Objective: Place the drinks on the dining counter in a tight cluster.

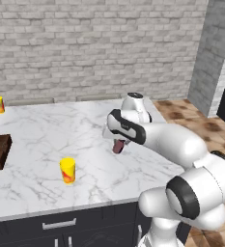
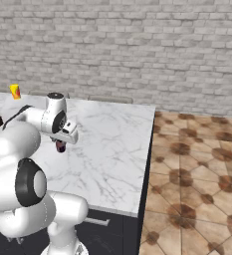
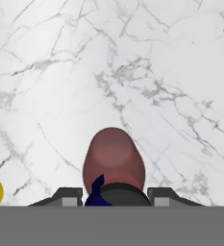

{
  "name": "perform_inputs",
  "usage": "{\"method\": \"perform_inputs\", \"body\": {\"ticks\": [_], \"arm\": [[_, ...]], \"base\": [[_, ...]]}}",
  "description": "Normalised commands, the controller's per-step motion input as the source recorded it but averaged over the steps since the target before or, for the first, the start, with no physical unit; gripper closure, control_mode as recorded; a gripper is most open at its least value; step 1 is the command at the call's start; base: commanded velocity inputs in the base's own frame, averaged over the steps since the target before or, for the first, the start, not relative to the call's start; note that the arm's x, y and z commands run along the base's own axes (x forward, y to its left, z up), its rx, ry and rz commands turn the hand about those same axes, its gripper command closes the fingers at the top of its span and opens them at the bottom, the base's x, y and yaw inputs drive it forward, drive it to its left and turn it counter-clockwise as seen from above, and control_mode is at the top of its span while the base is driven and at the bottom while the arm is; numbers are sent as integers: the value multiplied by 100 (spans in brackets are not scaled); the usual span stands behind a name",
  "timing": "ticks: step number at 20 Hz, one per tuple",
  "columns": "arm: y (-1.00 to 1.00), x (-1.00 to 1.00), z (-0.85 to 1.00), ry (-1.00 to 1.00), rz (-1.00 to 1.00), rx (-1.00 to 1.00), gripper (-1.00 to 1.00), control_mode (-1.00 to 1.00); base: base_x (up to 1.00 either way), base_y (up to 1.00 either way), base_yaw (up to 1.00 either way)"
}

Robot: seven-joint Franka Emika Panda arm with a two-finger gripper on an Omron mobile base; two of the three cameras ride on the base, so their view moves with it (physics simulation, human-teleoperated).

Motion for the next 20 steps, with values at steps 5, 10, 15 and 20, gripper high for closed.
{"method": "perform_inputs", "body": {"ticks": [5,10,15,20], "arm": [[0,3,0,4,0,-6,100,-100],[-1,-12,2,2,0,-2,100,-100],[0,0,-23,2,0,0,100,-100],[0,0,-42,0,0,0,100,-100]], "base": [[0,0,0],[0,0,0],[0,0,0],[0,0,0]]}}
